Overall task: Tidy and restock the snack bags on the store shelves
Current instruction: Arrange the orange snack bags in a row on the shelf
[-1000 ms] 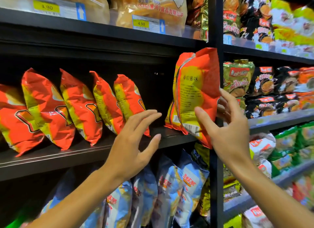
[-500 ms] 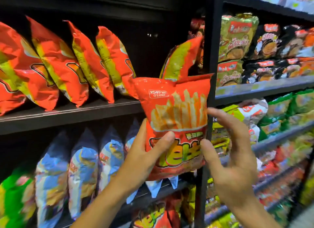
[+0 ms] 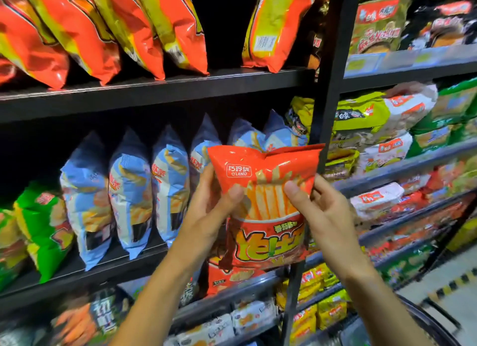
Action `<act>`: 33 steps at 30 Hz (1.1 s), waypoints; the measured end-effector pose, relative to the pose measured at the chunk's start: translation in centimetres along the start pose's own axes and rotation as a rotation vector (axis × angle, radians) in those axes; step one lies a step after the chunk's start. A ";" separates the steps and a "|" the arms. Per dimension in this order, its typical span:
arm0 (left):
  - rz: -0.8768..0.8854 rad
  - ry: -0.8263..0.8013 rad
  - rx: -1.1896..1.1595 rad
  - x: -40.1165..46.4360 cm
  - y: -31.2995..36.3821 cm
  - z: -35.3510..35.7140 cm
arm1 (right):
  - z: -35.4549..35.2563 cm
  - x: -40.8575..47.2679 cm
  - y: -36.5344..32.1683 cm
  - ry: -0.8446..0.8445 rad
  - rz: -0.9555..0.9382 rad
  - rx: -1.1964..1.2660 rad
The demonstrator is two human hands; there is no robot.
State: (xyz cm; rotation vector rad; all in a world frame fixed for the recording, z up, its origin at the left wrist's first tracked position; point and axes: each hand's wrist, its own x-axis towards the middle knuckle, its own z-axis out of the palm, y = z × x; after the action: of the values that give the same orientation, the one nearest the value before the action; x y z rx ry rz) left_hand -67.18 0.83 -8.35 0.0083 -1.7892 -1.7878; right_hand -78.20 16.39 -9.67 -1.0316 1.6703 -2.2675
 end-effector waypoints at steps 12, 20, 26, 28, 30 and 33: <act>-0.047 0.484 0.094 -8.3 -4.2 3.7 | -3.5 -2.9 4.5 -0.226 0.130 0.157; -0.213 0.450 0.046 -13.4 -3.9 4.0 | -2.4 -7.0 4.3 -0.148 0.245 0.114; -0.356 0.654 -0.021 -16.0 -2.6 4.2 | -0.1 -10.1 4.0 -0.205 0.301 0.070; -0.349 0.705 -0.022 -17.2 -2.3 3.7 | 0.7 -11.2 3.5 -0.257 0.338 0.073; -0.311 0.731 -0.008 -18.4 -1.7 3.1 | 1.6 -12.2 2.9 -0.351 0.369 0.056; -0.239 0.721 0.042 -20.2 -0.9 2.3 | 3.5 -13.9 1.9 -0.332 0.363 0.011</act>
State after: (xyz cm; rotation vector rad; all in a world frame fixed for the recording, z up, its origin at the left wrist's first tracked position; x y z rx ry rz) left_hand -51.97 11.14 -17.07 0.8068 -1.3265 -1.6057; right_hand -66.17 19.74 -16.91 -0.9473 1.5531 -1.7680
